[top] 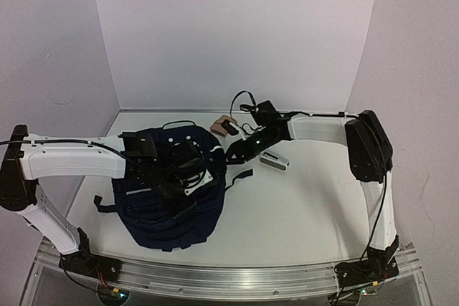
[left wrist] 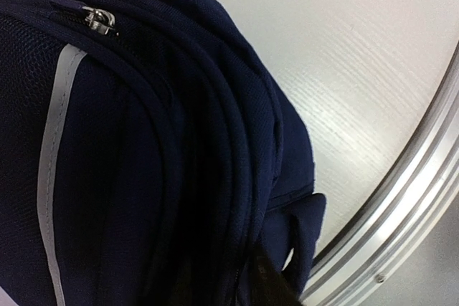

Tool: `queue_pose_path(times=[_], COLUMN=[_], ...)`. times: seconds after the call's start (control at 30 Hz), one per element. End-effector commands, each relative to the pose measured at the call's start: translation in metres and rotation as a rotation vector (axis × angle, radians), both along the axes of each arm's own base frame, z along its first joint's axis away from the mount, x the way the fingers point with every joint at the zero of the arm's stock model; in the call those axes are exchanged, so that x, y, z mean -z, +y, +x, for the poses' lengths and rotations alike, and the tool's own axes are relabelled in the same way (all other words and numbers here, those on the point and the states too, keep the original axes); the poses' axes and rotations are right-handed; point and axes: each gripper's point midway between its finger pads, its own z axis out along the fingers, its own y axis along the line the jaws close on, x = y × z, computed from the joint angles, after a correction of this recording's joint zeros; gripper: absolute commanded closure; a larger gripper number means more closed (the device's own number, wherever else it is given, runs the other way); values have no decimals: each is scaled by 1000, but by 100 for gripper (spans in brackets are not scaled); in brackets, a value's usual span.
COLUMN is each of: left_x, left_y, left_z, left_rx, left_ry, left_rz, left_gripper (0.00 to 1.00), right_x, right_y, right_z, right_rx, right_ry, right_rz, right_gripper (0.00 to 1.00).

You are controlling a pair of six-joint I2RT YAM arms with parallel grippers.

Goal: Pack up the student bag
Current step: Zip the student bag at the center of the board, then unzip the student bag at the center of the board.

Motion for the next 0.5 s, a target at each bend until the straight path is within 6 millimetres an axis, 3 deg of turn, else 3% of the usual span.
queue_pose_path(times=[0.0, 0.17, 0.33, 0.47], left_x=[-38, -63, -86, -106], left_y=[-32, -40, -25, -5], left_z=[11, 7, 25, 42], left_rx=[-24, -34, -139, -260], left_ry=[-2, 66, 76, 10], left_rz=[-175, -281, -373, -452], left_gripper=[57, 39, 31, 23], right_x=[-51, -70, -80, -75], right_y=[-23, -25, -10, 5], right_z=[-9, -39, -64, -79], right_rx=[-44, -181, -374, -502], right_ry=[-74, -128, -288, -424], right_rz=[86, 154, 172, 153], right_gripper=[42, 31, 28, 28])
